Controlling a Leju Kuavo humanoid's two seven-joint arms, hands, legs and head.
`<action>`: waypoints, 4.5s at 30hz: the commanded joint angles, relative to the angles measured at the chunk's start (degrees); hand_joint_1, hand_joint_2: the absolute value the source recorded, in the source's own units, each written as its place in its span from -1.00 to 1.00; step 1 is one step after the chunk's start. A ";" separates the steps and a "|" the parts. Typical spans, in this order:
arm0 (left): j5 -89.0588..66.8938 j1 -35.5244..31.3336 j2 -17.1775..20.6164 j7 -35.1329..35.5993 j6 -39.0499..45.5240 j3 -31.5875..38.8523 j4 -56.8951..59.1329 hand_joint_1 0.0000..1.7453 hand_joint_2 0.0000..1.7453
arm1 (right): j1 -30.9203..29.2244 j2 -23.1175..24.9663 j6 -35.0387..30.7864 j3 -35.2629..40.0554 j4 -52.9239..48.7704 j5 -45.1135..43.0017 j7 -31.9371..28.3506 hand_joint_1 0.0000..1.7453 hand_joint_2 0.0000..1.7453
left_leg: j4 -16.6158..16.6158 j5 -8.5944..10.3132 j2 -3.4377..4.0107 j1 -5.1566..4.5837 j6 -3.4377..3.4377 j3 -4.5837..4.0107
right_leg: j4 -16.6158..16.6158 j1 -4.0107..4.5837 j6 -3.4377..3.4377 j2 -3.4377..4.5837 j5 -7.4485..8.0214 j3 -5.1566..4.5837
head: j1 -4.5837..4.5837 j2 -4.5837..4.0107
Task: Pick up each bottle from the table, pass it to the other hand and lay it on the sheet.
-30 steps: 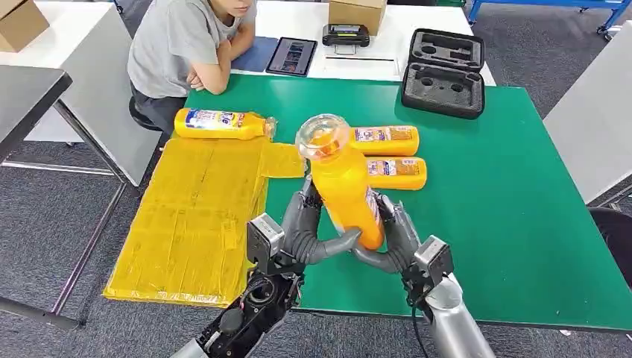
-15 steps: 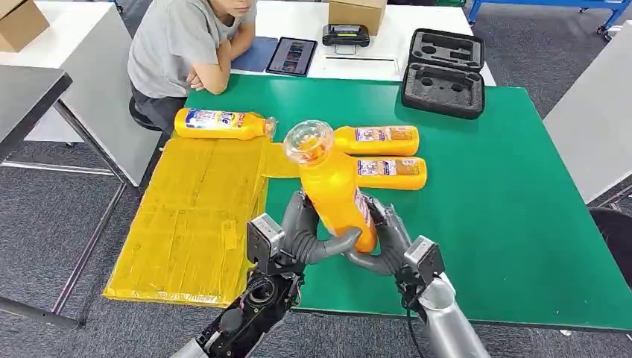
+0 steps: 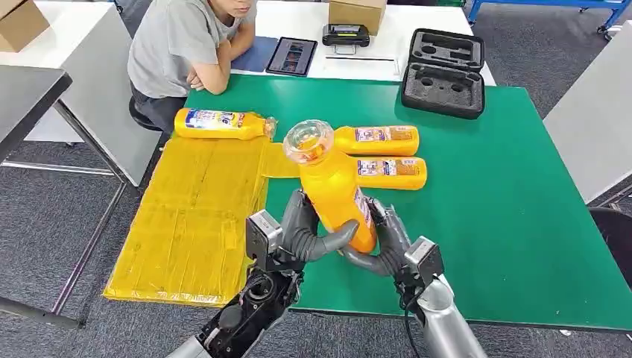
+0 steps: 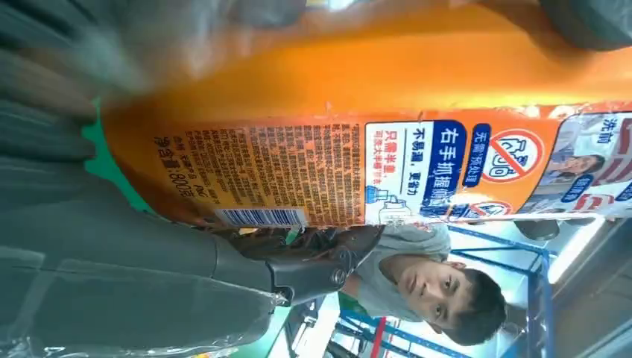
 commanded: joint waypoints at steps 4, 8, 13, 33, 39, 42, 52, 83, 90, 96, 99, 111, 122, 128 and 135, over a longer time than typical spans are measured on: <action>-0.98 -1.52 1.65 0.22 0.13 0.06 2.29 1.00 1.00 | -0.53 -1.15 2.08 -5.75 -1.87 -3.63 0.26 -0.94 1.00 | -0.02 -0.11 0.03 0.05 -0.11 0.27 | -0.05 0.05 -0.13 0.04 -0.08 0.27 | 0.02 0.00; -2.25 -2.42 2.72 0.22 2.44 -0.55 2.08 1.00 1.00 | -0.64 -1.05 3.45 -7.21 0.17 -4.06 0.26 -1.00 1.00 | -0.03 -0.18 0.14 0.10 -0.19 0.48 | -0.09 0.11 -0.22 0.17 -0.10 0.46 | -0.02 0.00; -2.77 -3.18 3.59 0.22 3.64 -0.77 2.34 1.00 1.00 | -0.68 -0.84 3.60 -7.82 0.73 -4.26 0.26 -1.00 1.00 | -0.03 -0.09 0.12 0.05 -0.13 0.26 | -0.05 0.06 -0.15 0.14 -0.04 0.24 | 0.00 0.00; -7.99 -7.33 7.99 0.22 13.67 -5.48 6.59 1.00 1.00 | 0.72 -0.22 2.84 -9.87 1.14 -4.28 0.26 -1.00 1.00 | -0.04 -0.09 0.08 0.08 -0.12 0.29 | -0.07 0.08 -0.14 0.09 -0.05 0.28 | 0.00 0.00; -7.99 -7.33 7.99 0.22 13.67 -5.48 6.59 1.00 1.00 | 0.72 -0.22 2.84 -9.87 1.14 -4.28 0.26 -1.00 1.00 | -0.02 -0.10 0.04 0.09 -0.14 0.31 | -0.07 0.10 -0.17 0.06 -0.07 0.32 | 0.00 0.00; -7.99 -7.33 7.99 0.22 13.67 -5.48 6.59 1.00 1.00 | 0.72 -0.22 2.84 -9.87 1.14 -4.28 0.26 -1.00 1.00 | -0.02 -0.08 0.06 0.07 -0.12 0.28 | -0.05 0.07 -0.14 0.07 -0.05 0.27 | 0.02 0.00; -26.74 -16.02 12.47 1.87 29.16 -10.48 24.87 1.00 1.00 | 1.21 0.79 3.04 -10.49 4.14 -2.92 0.26 -1.00 1.00 | -0.08 -0.06 0.10 0.10 -0.14 0.35 | -0.11 0.10 -0.16 0.11 -0.02 0.33 | 0.02 0.00; -71.08 -32.13 22.14 32.85 20.06 -13.45 40.95 1.00 1.00 | 0.32 4.60 5.72 -11.20 9.54 -1.57 0.26 -1.00 1.00 | 0.07 -0.07 0.31 0.24 -0.26 0.38 | 0.05 0.23 -0.40 0.35 0.02 0.31 | 0.04 0.00; -71.22 -32.34 21.14 32.29 15.26 -12.66 43.37 1.00 1.00 | -0.34 4.50 5.97 -10.58 10.67 -1.57 0.26 -1.00 1.00 | 0.05 0.06 0.15 0.14 -0.15 0.14 | 0.06 0.12 -0.27 0.19 0.09 0.11 | 0.02 0.00; -71.13 -32.88 20.77 31.47 12.36 -12.39 44.49 1.00 1.00 | -1.60 4.64 5.99 -10.12 12.10 -1.44 0.26 -1.00 1.00 | 0.08 0.02 0.17 0.17 -0.18 0.18 | 0.07 0.15 -0.31 0.20 0.07 0.17 | 0.02 0.00; -71.13 -32.88 20.77 31.47 12.36 -12.39 44.49 1.00 1.00 | -1.60 4.64 5.99 -10.12 12.10 -1.44 0.26 -1.00 1.00 | 0.08 0.05 0.12 0.17 -0.17 0.12 | 0.07 0.15 -0.30 0.15 0.07 0.11 | 0.02 0.00; -67.42 -32.10 19.97 26.93 6.28 -8.48 45.76 1.00 1.00 | -4.56 4.87 6.19 -8.88 15.26 -1.76 0.26 -1.00 1.00 | 0.07 0.07 0.15 0.15 -0.18 0.14 | 0.07 0.14 -0.29 0.18 0.09 0.11 | 0.04 0.00; -66.97 -31.73 19.53 26.78 3.01 -7.56 46.62 1.00 1.00 | -5.53 4.83 5.14 -7.65 16.71 -1.66 0.26 -1.00 1.00 | 0.04 0.05 0.13 0.17 -0.21 0.24 | 0.04 0.15 -0.31 0.16 0.04 0.23 | 0.04 0.00; -66.61 -31.33 19.34 26.09 2.14 -7.17 46.54 1.00 1.00 | -5.45 4.90 4.74 -7.27 16.67 -1.59 0.26 -1.00 1.00 | 0.08 0.05 0.13 0.17 -0.22 0.20 | 0.09 0.15 -0.32 0.17 0.05 0.18 | 0.04 0.00; -66.98 -31.11 19.30 26.17 2.70 -7.46 46.37 1.00 1.00 | -5.42 4.86 4.93 -7.27 16.80 -1.82 0.26 -1.00 1.00 | 0.06 0.07 0.12 0.15 -0.20 0.16 | 0.07 0.13 -0.29 0.16 0.06 0.15 | 0.04 0.00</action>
